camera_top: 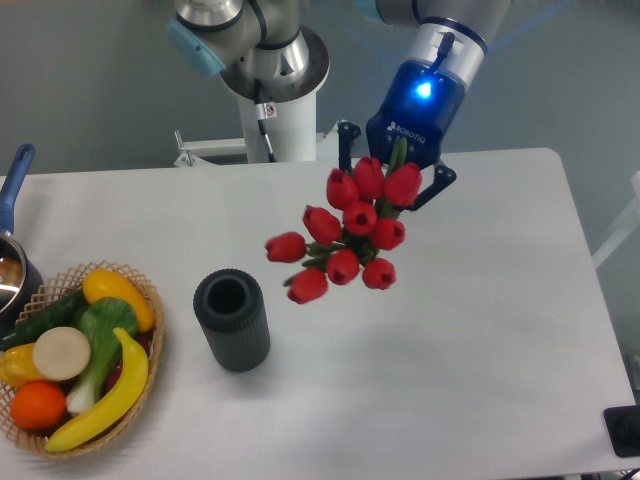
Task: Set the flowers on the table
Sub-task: 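Rotate the gripper so the tulip heads hang down toward the table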
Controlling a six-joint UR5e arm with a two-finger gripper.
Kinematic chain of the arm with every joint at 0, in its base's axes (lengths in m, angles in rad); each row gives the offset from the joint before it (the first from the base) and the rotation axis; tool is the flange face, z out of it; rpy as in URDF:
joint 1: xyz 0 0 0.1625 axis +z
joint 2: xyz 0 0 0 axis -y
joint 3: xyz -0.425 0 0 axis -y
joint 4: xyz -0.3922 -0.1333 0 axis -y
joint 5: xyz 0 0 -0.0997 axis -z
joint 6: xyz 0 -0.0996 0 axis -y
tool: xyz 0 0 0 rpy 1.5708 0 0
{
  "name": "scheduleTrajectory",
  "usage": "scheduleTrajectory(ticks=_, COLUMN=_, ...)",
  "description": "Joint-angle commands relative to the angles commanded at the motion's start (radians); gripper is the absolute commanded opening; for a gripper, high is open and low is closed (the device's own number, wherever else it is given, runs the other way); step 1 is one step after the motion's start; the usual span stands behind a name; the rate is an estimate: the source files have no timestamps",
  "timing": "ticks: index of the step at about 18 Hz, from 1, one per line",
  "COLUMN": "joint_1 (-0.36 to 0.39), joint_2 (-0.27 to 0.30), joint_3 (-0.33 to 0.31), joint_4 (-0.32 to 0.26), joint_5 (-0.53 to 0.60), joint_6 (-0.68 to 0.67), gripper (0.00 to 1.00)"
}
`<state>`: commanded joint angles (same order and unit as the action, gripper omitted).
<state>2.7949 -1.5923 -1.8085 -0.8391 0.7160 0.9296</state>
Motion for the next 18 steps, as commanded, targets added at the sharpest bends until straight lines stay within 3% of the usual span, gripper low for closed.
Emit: scheduleTrajectory(ticks=18, joint_1=-0.018, joint_2=-0.011, joint_3=-0.143, joint_4=-0.02, joint_5=0.405, joint_6=0.126, gripper=0.37)
